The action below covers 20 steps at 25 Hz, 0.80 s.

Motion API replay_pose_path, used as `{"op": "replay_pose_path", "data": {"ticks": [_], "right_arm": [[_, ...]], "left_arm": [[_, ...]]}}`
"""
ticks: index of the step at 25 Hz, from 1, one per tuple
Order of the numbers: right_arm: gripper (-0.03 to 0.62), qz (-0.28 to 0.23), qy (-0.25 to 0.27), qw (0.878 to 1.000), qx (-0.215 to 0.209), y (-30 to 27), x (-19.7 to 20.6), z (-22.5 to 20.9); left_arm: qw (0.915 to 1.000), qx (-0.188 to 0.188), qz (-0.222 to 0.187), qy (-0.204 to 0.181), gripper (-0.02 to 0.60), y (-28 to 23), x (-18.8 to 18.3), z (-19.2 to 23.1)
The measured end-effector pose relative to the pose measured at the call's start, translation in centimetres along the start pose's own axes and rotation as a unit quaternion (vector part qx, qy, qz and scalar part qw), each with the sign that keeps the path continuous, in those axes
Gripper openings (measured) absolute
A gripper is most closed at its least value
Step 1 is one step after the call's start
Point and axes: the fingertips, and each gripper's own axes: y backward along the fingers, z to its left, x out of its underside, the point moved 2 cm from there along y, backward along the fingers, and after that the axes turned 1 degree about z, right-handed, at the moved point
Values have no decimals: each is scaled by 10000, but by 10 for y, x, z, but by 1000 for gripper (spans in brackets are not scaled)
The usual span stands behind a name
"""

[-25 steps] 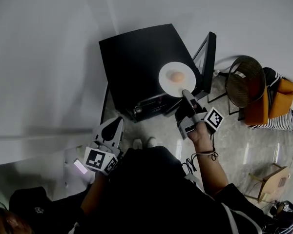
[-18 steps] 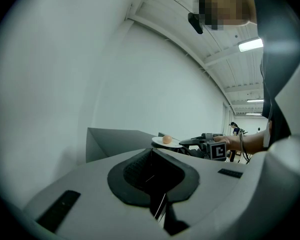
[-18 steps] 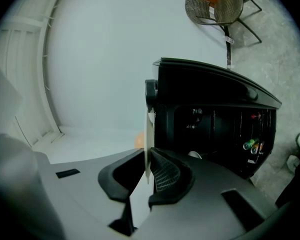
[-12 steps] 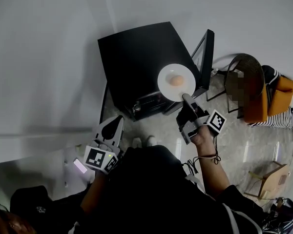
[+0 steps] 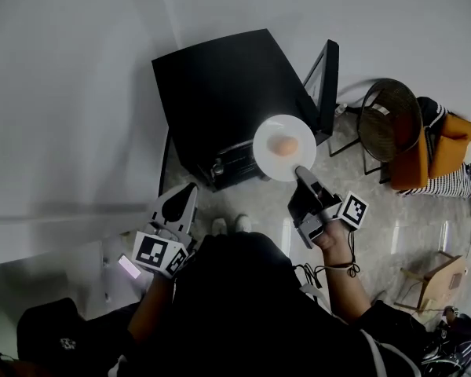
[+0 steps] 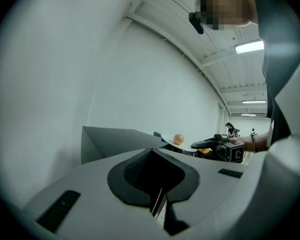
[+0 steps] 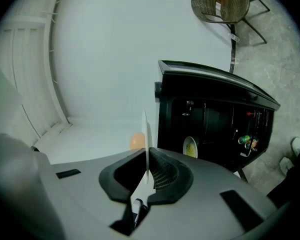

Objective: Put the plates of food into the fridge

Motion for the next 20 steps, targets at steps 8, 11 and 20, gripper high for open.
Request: {"op": "replay_pose_path", "data": {"ticks": [8, 11, 20], "right_arm": [[35, 47, 102, 9999, 117, 21, 14, -5], [35, 95, 38, 9998, 172, 29, 19, -10], [35, -11, -131, 9975, 696, 42, 14, -63]], "left_arm": [[9999, 47, 41, 93, 23, 5, 5, 2], [9999, 55, 58, 93, 25, 5, 7, 2], [9999, 77, 107, 89, 23, 3, 11, -4]]}}
